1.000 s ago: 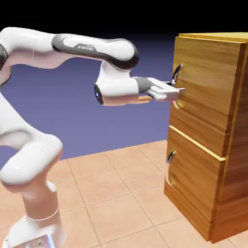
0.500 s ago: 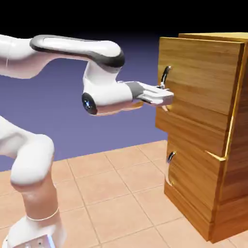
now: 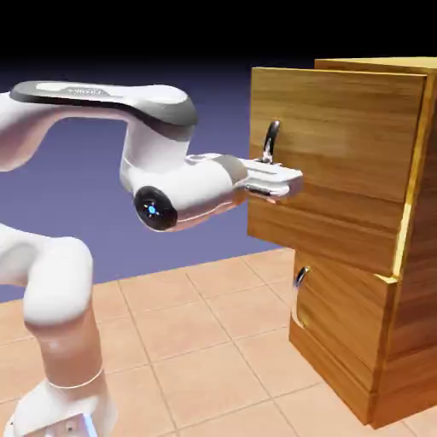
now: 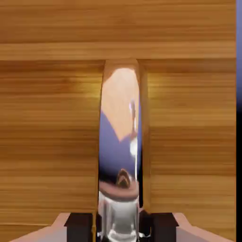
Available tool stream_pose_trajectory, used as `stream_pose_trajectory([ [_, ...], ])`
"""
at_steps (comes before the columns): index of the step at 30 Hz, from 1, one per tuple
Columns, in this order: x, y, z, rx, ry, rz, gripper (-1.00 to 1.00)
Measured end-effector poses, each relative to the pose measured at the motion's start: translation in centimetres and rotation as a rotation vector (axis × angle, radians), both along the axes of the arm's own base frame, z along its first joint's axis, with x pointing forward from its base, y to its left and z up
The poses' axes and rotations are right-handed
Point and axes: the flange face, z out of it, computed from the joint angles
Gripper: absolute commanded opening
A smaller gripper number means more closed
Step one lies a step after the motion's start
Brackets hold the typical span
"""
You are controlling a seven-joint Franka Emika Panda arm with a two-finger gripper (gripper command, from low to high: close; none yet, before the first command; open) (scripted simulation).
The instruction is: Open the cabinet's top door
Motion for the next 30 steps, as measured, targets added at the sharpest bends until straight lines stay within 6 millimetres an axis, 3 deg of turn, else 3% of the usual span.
stream_pose_trajectory([
  [14, -2.9, -10.4, 0.0, -0.001, 0.000, 0.390, -1.00],
  [22, -2.7, -16.4, 0.0, -0.001, 0.000, 0.609, -1.00],
  [30, -1.7, -20.7, 0.0, -0.001, 0.000, 0.766, -1.00],
])
